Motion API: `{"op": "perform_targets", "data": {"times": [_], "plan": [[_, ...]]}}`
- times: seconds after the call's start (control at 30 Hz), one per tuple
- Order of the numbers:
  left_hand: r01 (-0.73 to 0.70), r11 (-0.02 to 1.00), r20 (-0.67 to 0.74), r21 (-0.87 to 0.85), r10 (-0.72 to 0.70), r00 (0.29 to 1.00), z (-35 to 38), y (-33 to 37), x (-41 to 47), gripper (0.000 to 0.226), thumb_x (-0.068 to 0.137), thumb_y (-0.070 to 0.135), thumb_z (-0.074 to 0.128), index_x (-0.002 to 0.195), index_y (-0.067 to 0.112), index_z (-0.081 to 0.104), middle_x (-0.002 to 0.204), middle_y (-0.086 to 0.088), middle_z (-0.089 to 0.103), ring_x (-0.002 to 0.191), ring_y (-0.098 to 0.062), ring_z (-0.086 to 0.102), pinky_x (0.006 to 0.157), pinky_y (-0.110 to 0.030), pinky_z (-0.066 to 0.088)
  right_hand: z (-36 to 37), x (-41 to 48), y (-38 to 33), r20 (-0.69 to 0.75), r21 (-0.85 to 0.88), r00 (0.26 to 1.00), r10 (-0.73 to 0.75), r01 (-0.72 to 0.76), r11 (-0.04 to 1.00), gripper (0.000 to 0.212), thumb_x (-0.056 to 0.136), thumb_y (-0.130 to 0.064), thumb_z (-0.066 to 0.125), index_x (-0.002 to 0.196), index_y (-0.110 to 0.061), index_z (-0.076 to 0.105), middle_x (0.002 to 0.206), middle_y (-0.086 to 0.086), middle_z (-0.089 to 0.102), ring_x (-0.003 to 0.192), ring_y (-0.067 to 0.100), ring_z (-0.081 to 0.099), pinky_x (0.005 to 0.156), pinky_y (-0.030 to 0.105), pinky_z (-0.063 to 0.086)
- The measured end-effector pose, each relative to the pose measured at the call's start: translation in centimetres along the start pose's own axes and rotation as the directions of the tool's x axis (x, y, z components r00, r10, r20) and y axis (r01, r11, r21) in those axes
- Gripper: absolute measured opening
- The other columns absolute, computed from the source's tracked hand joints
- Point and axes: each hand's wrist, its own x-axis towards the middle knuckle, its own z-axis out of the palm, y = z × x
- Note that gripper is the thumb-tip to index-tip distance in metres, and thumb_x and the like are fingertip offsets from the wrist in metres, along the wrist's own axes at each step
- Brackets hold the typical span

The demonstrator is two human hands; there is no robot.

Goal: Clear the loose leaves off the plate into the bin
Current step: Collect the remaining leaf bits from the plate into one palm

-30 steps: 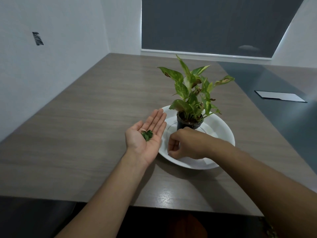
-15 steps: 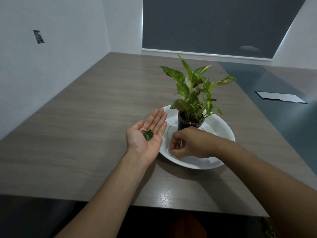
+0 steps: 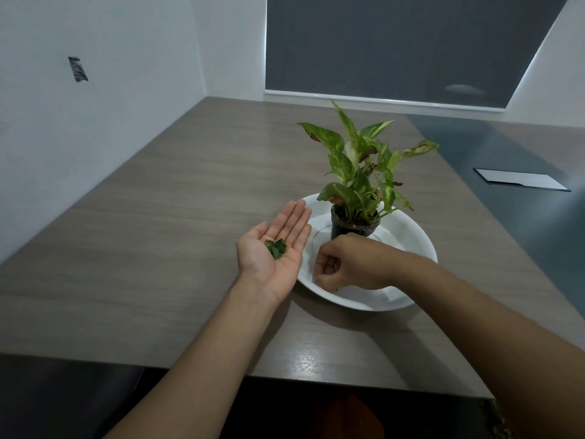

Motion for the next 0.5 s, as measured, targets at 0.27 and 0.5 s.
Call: {"op": "perform_targets", "data": {"times": [0.27,0.5], "plan": [[0.01,1.0,-0.007,0.0,-0.01,1.0,0.4,-0.5,-0.3,0.059,0.111,0.025,0.024,0.136,-0.008,0.065,0.133,-0.026,0.074,0.132,-0.038,0.067,0.122,-0.047,0.045,-4.0,-1.1,-2.5,-0.167,0.367,0.983,-0.076,0.134,0.921,0.005,0.097,-0.017,0.079,0.093,-0.014,0.079,0.069,-0.013,0.071,0.06,-0.001,0.06,0.06,0.021,0.056],[0.059,0.998,0.006,0.002,-0.059,0.998,1.8,-1.9,-0.8,0.059,0.112,0.025,0.024,0.142,-0.011,0.06,0.139,-0.033,0.067,0.13,-0.043,0.068,0.116,-0.044,0.051,-5.1,-0.9,-3.5,-0.175,0.363,0.976,-0.127,0.184,0.914,0.016,0.099,-0.013,0.079,0.089,-0.025,0.079,0.069,-0.022,0.074,0.049,-0.005,0.061,0.049,0.004,0.044]]}}
